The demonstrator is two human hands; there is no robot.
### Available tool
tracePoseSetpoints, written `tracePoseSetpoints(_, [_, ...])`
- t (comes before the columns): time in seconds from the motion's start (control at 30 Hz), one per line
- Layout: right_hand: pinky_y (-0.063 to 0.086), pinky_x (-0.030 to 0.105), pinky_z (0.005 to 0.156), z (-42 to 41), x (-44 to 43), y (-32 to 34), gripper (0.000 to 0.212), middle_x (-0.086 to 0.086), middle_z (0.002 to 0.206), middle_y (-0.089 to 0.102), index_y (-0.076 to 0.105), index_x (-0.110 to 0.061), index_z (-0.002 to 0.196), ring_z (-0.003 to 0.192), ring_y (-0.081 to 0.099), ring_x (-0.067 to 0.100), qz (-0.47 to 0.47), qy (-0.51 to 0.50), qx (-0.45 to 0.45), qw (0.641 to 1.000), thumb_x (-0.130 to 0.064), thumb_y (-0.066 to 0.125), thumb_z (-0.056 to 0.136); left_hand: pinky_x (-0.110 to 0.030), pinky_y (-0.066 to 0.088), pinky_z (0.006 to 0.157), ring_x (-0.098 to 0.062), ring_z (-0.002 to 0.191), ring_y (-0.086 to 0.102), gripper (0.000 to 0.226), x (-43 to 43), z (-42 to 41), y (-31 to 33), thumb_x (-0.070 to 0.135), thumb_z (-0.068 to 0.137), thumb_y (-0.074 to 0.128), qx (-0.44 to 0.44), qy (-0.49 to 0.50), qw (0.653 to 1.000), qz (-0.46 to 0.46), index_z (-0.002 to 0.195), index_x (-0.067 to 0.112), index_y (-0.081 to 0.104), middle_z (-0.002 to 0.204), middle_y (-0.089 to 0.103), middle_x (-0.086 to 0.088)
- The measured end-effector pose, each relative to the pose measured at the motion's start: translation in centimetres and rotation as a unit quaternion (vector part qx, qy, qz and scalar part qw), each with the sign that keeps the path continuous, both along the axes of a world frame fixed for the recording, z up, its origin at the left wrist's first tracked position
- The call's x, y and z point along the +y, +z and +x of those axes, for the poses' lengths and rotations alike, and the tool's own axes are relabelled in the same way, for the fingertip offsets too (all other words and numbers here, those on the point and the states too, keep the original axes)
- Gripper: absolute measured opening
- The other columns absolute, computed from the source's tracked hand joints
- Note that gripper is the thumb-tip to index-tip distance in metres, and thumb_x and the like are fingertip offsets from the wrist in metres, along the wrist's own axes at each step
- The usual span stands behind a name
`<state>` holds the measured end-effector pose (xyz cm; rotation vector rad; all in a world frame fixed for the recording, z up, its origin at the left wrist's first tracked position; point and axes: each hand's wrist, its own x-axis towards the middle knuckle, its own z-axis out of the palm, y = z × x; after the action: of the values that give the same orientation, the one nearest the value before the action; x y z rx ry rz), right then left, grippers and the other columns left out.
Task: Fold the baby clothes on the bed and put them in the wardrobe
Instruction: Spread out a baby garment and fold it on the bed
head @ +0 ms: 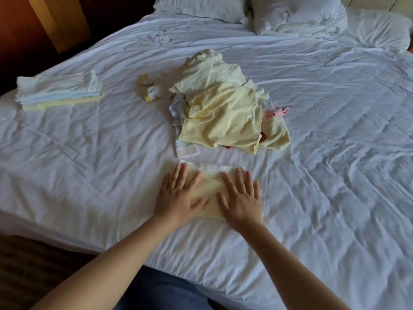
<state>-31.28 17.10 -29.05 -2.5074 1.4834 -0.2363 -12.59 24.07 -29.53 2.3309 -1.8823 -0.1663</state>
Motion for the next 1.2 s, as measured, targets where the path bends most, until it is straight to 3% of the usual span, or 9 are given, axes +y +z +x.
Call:
tracePoseSetpoints(0.17, [-0.009,0.042,0.120,0.3,-0.5,0.5,0.075,0.001,0.163,-0.007,0.007,-0.043,0.153,0.149,-0.016,0.020,0.031,0.006,0.001,1.000,-0.068,0.005,0.083,-0.043,-0.004,0.121,-0.025,0.148,-0.022,0.096,-0.7,0.5,0.8,0.083,0.067,0.004,0.046,-0.005,0.998,0.047,0.153,0.041,-0.002,0.160,-0.023,-0.010])
tracePoseSetpoints(0.27, [-0.003,0.041,0.121,-0.1,0.0,1.2,0.063,0.000,0.163,-0.010,0.013,-0.042,0.153,0.149,-0.012,0.019,0.063,-0.055,-0.040,0.996,-0.062,0.023,0.094,-0.038,0.002,0.120,-0.028,0.149,-0.013,0.076,0.0,0.2,1.7,0.077,0.083,0.024,0.112,0.068,0.991,0.041,0.152,0.046,0.011,0.159,-0.027,-0.009])
tracePoseSetpoints(0.37, [0.001,0.039,0.121,-0.9,1.0,1.5,0.063,0.007,0.163,0.001,0.006,-0.043,0.153,0.149,-0.005,0.025,0.085,-0.151,-0.042,0.984,-0.055,0.032,0.097,-0.038,0.020,0.116,-0.032,0.146,0.017,0.057,0.9,-0.4,2.4,0.055,0.098,0.037,0.119,0.151,0.981,0.025,0.151,0.044,0.022,0.163,-0.006,-0.012])
tracePoseSetpoints(0.47, [0.019,0.040,0.115,-1.0,1.4,2.6,0.059,0.005,0.148,0.030,0.019,-0.040,0.150,0.138,0.023,0.028,0.073,-0.161,-0.036,0.984,-0.050,0.037,0.095,-0.038,0.035,0.104,-0.032,0.130,0.039,0.053,0.9,0.0,3.2,0.047,0.096,0.044,0.112,0.179,0.977,0.015,0.148,0.042,0.032,0.149,0.033,-0.009])
tracePoseSetpoints(0.6, [0.035,0.042,0.102,0.2,0.4,4.9,0.054,0.009,0.131,0.044,0.034,-0.027,0.143,0.123,0.039,0.030,0.171,-0.157,-0.074,0.970,-0.028,0.043,0.090,-0.037,0.046,0.100,-0.024,0.125,0.052,0.049,-0.1,1.7,3.4,0.036,0.094,0.054,0.275,0.170,0.946,-0.007,0.142,0.038,0.046,0.134,0.054,-0.006])
tracePoseSetpoints(0.77, [0.051,0.038,0.083,0.6,-0.6,6.9,0.047,0.009,0.114,0.061,0.053,-0.020,0.126,0.101,0.058,0.026,0.255,-0.155,-0.164,0.940,-0.012,0.047,0.080,-0.023,0.050,0.064,-0.013,0.105,0.064,0.039,0.5,2.3,3.7,0.022,0.094,0.052,0.378,0.159,0.910,-0.063,0.132,0.030,0.058,0.134,0.059,0.008])
tracePoseSetpoints(0.97, [0.046,0.018,0.066,3.2,-0.2,9.5,0.061,0.003,0.118,0.058,0.050,-0.019,0.139,0.091,0.058,0.012,0.302,-0.145,-0.303,0.892,0.006,0.050,0.084,-0.028,0.042,0.104,-0.016,0.127,0.052,0.042,2.5,4.9,4.6,0.013,0.091,0.051,0.420,0.157,0.880,-0.158,0.132,0.014,0.060,0.137,0.058,-0.004])
tracePoseSetpoints(1.1, [0.045,0.017,0.063,9.1,0.2,11.8,0.060,-0.001,0.107,0.058,0.053,-0.016,0.137,0.086,0.056,0.011,0.292,-0.089,-0.321,0.897,0.007,0.054,0.082,-0.029,0.039,0.106,-0.017,0.130,0.049,0.041,5.0,10.5,6.7,0.017,0.095,0.053,0.392,0.170,0.878,-0.216,0.135,0.014,0.057,0.139,0.056,-0.006])
tracePoseSetpoints(1.2, [0.045,0.017,0.065,14.8,0.8,13.1,0.060,0.006,0.124,0.059,0.051,-0.014,0.139,0.097,0.056,0.016,0.299,-0.046,-0.347,0.888,0.007,0.055,0.083,-0.026,0.038,0.104,-0.013,0.133,0.045,0.048,7.0,15.4,8.7,0.027,0.091,0.048,0.373,0.192,0.870,-0.260,0.136,0.014,0.056,0.142,0.053,-0.006])
